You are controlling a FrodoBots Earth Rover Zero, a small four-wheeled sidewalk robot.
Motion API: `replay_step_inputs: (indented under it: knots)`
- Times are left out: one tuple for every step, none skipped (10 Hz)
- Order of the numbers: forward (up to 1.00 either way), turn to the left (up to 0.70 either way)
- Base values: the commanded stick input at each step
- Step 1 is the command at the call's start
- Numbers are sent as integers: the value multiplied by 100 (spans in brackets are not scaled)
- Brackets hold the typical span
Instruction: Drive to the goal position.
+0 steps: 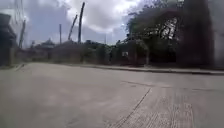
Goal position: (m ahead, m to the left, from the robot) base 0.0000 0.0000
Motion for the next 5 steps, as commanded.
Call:
replay_step_inputs:
  knots:
    - [0,99]
    - [0,97]
    - [0,72]
    - [0,0]
    - [0,0]
